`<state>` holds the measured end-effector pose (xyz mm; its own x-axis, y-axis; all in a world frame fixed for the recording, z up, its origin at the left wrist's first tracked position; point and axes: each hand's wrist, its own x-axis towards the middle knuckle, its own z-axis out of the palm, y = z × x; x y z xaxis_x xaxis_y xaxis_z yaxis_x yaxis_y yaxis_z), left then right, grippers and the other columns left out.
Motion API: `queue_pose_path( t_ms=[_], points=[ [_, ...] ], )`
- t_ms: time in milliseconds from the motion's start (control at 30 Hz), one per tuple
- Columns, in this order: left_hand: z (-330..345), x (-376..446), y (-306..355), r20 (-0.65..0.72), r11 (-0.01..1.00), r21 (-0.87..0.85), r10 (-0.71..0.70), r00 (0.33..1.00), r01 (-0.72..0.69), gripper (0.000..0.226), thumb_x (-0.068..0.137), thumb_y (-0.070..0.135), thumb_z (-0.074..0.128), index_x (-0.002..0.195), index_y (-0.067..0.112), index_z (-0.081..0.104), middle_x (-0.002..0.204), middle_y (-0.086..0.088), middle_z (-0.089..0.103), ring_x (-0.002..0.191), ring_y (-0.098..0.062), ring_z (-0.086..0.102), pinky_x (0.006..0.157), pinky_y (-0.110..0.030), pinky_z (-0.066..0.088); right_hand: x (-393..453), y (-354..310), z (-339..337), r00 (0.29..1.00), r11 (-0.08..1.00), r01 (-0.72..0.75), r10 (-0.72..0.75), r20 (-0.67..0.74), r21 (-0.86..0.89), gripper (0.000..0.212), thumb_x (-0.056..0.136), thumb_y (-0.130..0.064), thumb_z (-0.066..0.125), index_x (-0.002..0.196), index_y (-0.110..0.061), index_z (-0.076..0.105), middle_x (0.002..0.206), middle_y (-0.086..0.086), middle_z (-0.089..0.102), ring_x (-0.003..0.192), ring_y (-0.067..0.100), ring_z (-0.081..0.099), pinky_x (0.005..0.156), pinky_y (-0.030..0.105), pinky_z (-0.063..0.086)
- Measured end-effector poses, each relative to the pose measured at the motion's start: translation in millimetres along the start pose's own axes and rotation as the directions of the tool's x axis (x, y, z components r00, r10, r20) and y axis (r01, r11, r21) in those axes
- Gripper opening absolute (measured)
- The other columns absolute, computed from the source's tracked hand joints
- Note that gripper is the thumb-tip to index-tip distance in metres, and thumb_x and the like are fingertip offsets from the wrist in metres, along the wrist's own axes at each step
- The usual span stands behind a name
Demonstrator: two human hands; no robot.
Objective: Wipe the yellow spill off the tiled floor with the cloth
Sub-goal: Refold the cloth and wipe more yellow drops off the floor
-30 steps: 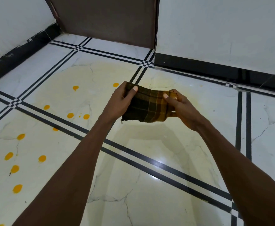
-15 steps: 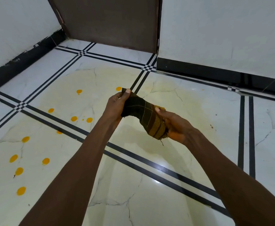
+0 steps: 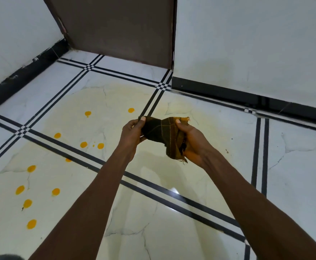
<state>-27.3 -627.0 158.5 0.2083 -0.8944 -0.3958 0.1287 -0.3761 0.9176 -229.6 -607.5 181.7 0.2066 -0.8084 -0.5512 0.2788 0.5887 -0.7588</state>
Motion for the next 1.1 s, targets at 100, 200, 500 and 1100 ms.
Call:
queue_pose_path(
  t_ms=[100, 200, 500, 1100],
  points=[
    [0.2, -25.2, 37.5, -0.056, 0.998, -0.069, 0.009, 0.998, -0.013, 0.039, 0.104, 0.034, 0.059, 0.132, 0.007, 0.06, 0.127, -0.012, 0.07, 0.118, -0.026, 0.069, 0.102, -0.041, 0.057, -31.3, -36.1, 22.4, 1.0, 0.998, 0.02, -0.019, 0.006, -0.057, 0.026, 0.107, -0.037, 0.055, 0.125, -0.02, 0.063, 0.121, 0.007, 0.068, 0.111, 0.028, 0.067, 0.084, 0.041, 0.057],
    [-0.7, -52.6, 92.4, -0.11, 0.998, -0.003, 0.062, 0.992, -0.063, 0.029, 0.105, 0.028, 0.059, 0.126, 0.008, 0.063, 0.129, -0.011, 0.068, 0.121, -0.025, 0.066, 0.101, -0.04, 0.057, -71.9, -90.4, 49.9, 0.999, 0.997, 0.033, -0.032, 0.011, -0.067, 0.022, 0.109, -0.033, 0.052, 0.12, -0.021, 0.065, 0.109, 0.002, 0.073, 0.101, 0.021, 0.071, 0.074, 0.033, 0.057],
    [2.6, -185.3, 292.1, -0.067, 0.999, 0.029, -0.023, 0.997, 0.025, 0.027, 0.105, 0.022, 0.058, 0.126, 0.007, 0.067, 0.122, -0.012, 0.073, 0.116, -0.027, 0.069, 0.098, -0.038, 0.058, -228.6, -246.7, 127.2, 0.998, 1.0, -0.024, 0.024, -0.063, 0.006, 0.016, 0.109, -0.027, 0.051, 0.112, -0.023, 0.066, 0.111, 0.007, 0.071, 0.1, 0.023, 0.071, 0.077, 0.037, 0.057],
    [-124.1, -473.0, 461.7, -0.166, 0.967, -0.2, -0.19, 0.968, 0.156, 0.024, 0.102, 0.013, 0.059, 0.123, 0.006, 0.069, 0.106, -0.01, 0.077, 0.096, -0.021, 0.073, 0.095, -0.038, 0.057, -475.1, -295.4, 300.3, 0.997, 0.995, -0.074, 0.074, 0.006, -0.063, 0.037, 0.112, -0.026, 0.044, 0.146, -0.02, 0.058, 0.124, 0.006, 0.076, 0.105, 0.024, 0.076, 0.085, 0.042, 0.064]
  ],
)
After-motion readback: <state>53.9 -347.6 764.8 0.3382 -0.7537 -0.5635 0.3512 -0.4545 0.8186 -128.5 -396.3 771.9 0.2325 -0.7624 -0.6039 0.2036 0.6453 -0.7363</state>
